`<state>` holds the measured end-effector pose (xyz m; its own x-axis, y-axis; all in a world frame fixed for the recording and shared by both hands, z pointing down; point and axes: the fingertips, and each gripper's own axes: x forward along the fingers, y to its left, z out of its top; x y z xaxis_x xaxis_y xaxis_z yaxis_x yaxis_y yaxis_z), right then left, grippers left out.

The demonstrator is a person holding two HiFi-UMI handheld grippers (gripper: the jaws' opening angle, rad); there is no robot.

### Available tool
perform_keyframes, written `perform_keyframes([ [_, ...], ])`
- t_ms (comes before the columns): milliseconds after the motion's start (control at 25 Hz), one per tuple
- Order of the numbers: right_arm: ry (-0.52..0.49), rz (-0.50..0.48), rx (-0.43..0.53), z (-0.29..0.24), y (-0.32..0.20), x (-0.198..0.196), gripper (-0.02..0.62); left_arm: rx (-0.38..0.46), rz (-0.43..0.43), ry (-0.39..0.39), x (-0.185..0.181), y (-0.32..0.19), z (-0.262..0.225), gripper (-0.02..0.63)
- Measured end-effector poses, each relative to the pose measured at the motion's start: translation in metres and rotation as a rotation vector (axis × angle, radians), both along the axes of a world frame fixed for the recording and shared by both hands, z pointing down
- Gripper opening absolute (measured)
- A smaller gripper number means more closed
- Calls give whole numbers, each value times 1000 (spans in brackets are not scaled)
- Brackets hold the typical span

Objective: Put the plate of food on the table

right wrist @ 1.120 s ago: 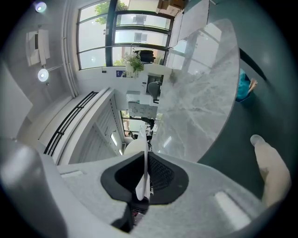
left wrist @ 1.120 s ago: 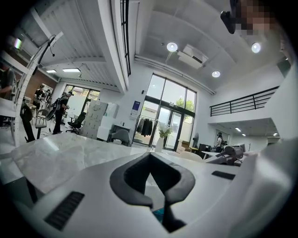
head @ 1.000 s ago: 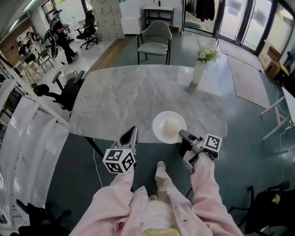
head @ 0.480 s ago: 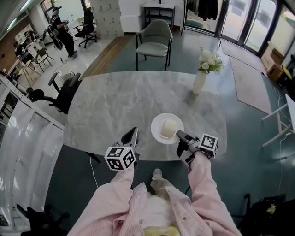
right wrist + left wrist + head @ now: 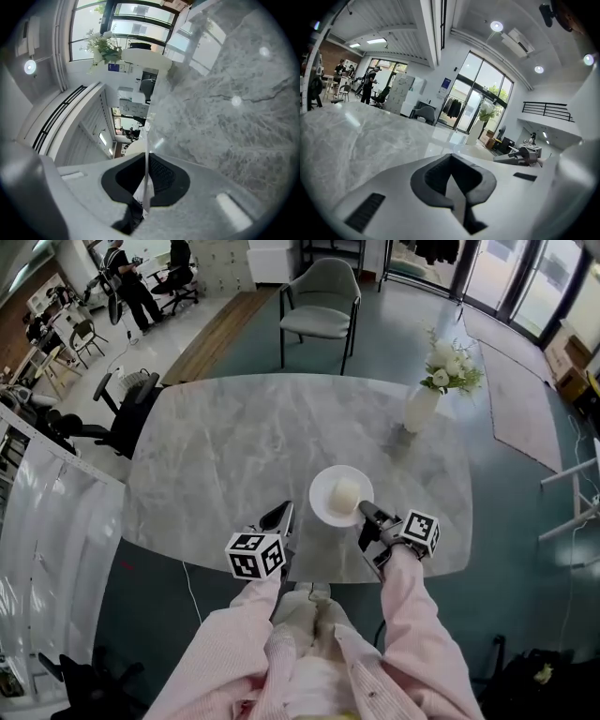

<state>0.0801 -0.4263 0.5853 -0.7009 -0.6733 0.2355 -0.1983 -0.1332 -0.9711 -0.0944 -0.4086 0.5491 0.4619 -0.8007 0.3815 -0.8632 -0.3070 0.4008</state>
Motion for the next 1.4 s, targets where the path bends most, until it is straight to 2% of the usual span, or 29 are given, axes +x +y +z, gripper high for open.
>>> perform_keyframes([
  [200, 10, 16, 34, 28, -30, -2, 20, -65, 14, -3, 0, -19, 29, -3],
  [480, 62, 52, -53, 57, -40, -6, 20, -145, 37, 10, 4, -29, 63, -3],
  [760, 112, 46, -89, 75, -37, -7, 20, -199, 50, 12, 10, -28, 85, -3],
  [1200, 190, 33, -94, 78, -35, -8, 20, -228, 52, 17, 15, -22, 94, -3],
  [1400, 265, 9, -90, 78, -37, -8, 20, -230, 53, 15, 16, -20, 95, -3],
])
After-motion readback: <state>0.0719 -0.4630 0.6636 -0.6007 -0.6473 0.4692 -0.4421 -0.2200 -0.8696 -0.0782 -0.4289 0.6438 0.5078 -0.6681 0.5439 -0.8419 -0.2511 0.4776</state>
